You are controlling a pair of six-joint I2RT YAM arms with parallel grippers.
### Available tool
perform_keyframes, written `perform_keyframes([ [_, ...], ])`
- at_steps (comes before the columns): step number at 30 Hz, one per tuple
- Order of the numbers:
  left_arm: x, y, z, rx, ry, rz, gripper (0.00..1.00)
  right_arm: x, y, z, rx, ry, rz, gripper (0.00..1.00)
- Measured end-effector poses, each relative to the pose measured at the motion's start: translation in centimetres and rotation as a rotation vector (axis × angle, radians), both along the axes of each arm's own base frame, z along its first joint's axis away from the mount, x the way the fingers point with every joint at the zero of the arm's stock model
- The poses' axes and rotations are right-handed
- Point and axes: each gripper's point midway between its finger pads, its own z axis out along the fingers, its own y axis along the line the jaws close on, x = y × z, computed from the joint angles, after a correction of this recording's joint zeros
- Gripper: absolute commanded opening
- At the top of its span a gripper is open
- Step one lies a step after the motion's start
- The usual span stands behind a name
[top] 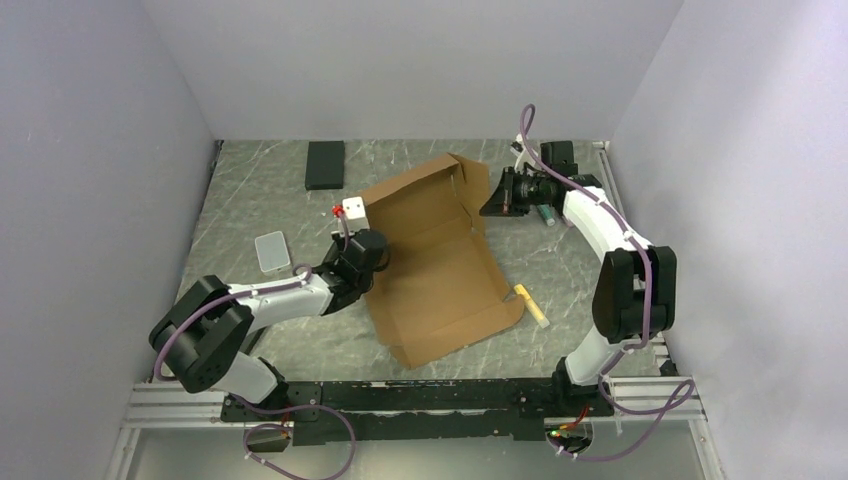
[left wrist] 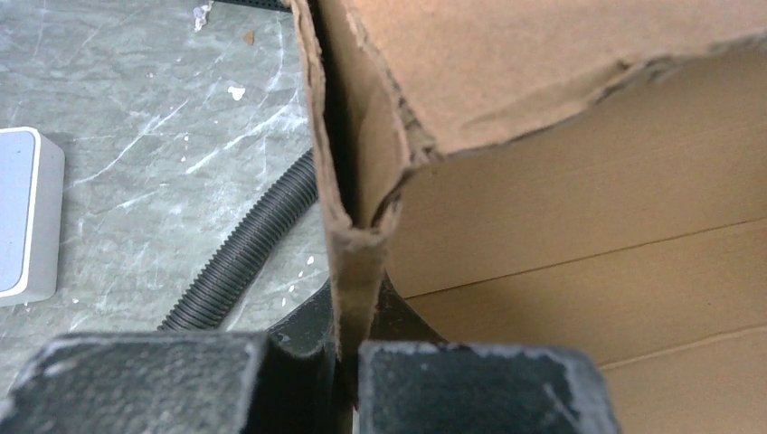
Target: Fold the paper box
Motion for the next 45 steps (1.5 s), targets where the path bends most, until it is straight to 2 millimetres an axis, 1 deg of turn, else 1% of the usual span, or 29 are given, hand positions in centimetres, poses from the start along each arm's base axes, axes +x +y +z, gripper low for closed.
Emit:
perform_keyframes([
  [5,0.5,-0.5,0.6,0.006,-0.013,0.004,0.0,-0.4,1.4,0.5,0.065,0.066,0.003,0.0],
  [10,0.7,-0.4,0.8,0.023,-0.015,0.013,0.0,-0.5,1.7,0.5,0.075,0.1,-0.027,0.0],
  [14,0.7,-0.5,0.9,0.034,-0.012,0.012,0.0,-0.2,1.4,0.1,0.041,0.116,-0.058,0.0],
  [19,0.9,-1.1,1.1,0.03,-0.017,0.005,0.0,1.5,0.6,0.5,-0.011,0.119,-0.107,0.0],
  [25,1.0,-1.4,1.5,0.032,-0.022,-0.001,0.0,1.8,0.1,0.1,-0.04,0.153,-0.165,0.0],
  [30,1.1,-1.6,1.3,0.057,-0.016,0.003,0.0,1.9,0.8,-0.1,-0.051,0.168,-0.183,0.0],
  [36,1.4,-1.8,1.6,0.067,-0.021,0.008,0.0,3.6,1.3,0.0,-0.058,0.178,-0.201,0.0],
  [38,1.4,-1.6,1.6,0.075,-0.018,0.011,0.0,3.6,1.6,-0.2,-0.071,0.179,-0.205,0.0],
  [45,1.1,-1.0,1.2,0.109,0.001,0.024,0.0,3.2,3.4,-0.7,-0.124,0.157,-0.193,0.0],
])
